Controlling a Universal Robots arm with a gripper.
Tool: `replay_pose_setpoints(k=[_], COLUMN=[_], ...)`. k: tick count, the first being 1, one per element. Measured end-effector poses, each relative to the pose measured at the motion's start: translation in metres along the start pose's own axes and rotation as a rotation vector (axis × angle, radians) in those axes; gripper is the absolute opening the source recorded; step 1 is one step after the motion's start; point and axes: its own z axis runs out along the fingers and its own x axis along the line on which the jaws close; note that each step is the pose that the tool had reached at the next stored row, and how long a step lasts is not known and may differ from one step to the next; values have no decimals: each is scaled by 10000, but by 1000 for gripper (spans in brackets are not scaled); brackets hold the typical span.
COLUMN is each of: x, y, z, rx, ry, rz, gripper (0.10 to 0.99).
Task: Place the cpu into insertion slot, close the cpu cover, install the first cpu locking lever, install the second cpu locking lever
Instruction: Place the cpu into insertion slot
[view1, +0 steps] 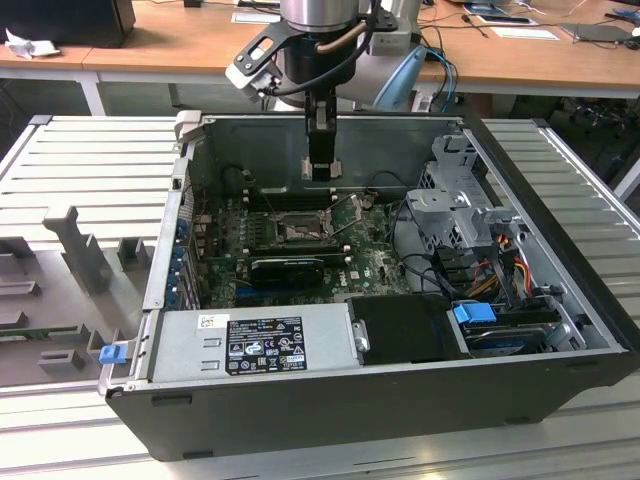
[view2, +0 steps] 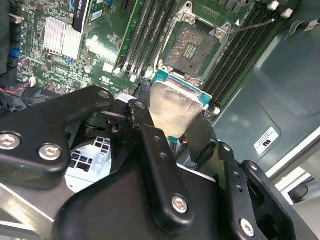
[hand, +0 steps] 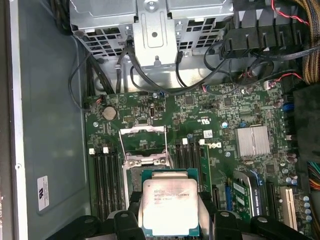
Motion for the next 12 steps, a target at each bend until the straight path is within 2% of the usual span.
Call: replay_pose_setpoints(k=[12], x=[0], y=[-2], z=[26], rx=[-6], ry=[-21], rz=[272], gripper=[525])
